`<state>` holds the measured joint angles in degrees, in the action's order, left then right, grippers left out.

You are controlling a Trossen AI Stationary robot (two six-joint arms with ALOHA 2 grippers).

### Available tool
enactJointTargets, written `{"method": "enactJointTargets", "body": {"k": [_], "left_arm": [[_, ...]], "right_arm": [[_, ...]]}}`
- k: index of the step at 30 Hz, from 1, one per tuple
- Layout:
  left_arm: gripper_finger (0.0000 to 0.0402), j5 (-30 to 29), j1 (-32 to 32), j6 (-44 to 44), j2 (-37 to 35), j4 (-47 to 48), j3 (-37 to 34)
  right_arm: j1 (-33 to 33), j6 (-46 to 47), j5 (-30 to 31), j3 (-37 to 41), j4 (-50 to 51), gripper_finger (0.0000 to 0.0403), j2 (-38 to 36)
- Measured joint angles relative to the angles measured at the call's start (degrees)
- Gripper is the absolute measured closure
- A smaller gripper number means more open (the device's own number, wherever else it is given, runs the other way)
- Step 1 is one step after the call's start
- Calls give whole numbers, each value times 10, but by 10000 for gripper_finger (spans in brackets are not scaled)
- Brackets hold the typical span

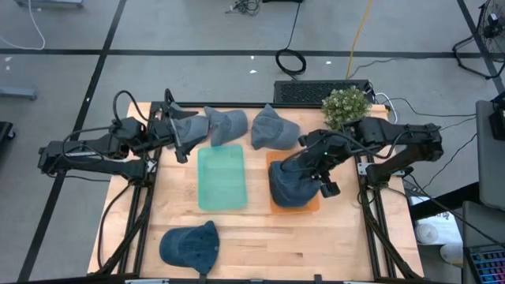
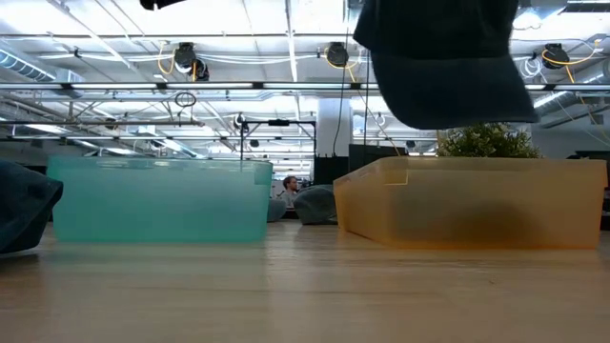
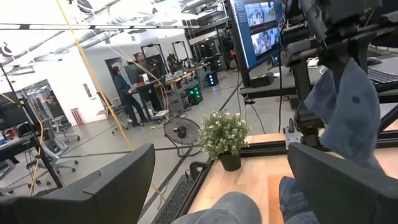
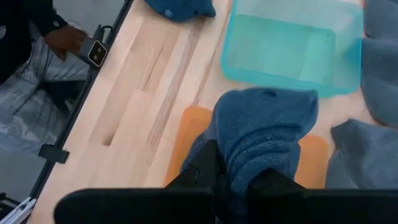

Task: Pick & Place hat
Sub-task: Put the right blue cap into the orange bin

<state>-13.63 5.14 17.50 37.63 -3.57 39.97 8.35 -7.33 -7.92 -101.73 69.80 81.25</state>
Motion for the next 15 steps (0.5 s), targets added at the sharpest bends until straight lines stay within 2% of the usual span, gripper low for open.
{"method": "enactJointTargets", "body": {"k": [7, 15], "left_arm": [[25, 0, 0, 0, 0, 0, 0], [25, 0, 0, 0, 0, 0, 0]], "right_arm": [[0, -3, -26, 105, -110, 397, -51], [0, -4, -28, 189, -190, 397, -96]]}}
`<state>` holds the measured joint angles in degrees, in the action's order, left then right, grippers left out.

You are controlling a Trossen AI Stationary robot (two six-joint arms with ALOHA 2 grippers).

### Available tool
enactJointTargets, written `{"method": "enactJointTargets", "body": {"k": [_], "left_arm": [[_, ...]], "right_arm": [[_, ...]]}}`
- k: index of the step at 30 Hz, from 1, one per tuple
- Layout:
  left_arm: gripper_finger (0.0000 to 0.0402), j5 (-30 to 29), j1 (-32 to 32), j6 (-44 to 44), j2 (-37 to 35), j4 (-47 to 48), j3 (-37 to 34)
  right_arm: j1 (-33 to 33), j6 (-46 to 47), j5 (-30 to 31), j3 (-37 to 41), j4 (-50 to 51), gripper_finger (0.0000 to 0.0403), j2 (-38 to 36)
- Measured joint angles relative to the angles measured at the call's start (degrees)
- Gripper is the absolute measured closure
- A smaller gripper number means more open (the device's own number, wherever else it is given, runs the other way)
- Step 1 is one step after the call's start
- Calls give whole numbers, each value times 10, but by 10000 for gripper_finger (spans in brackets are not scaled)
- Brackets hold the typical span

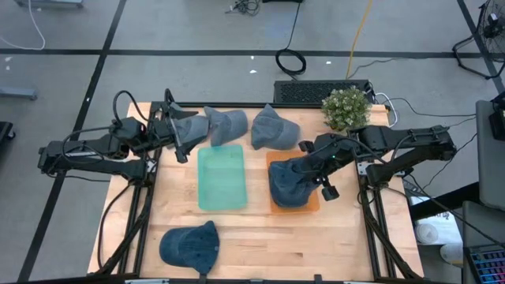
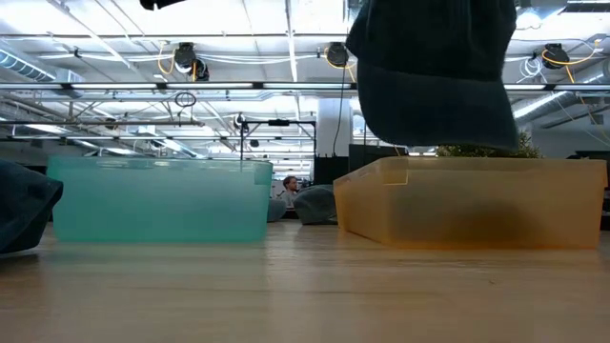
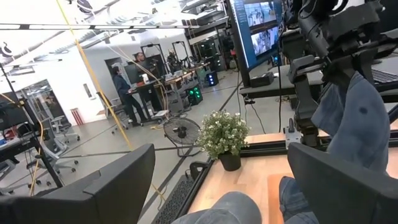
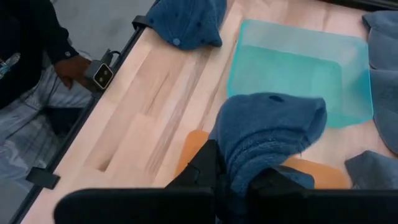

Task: Pick & Place hat
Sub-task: Put the right blue cap into the orange bin

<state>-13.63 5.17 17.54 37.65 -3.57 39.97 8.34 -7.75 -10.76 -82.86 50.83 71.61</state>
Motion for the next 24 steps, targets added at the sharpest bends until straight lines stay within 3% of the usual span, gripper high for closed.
{"method": "enactJointTargets", "body": {"k": [6, 24], "left_arm": [[25, 0, 0, 0, 0, 0, 0], [25, 0, 0, 0, 0, 0, 0]], "right_arm": [[0, -3, 0, 35, -25, 397, -10], [0, -19, -15, 41, -26, 397, -10]]}}
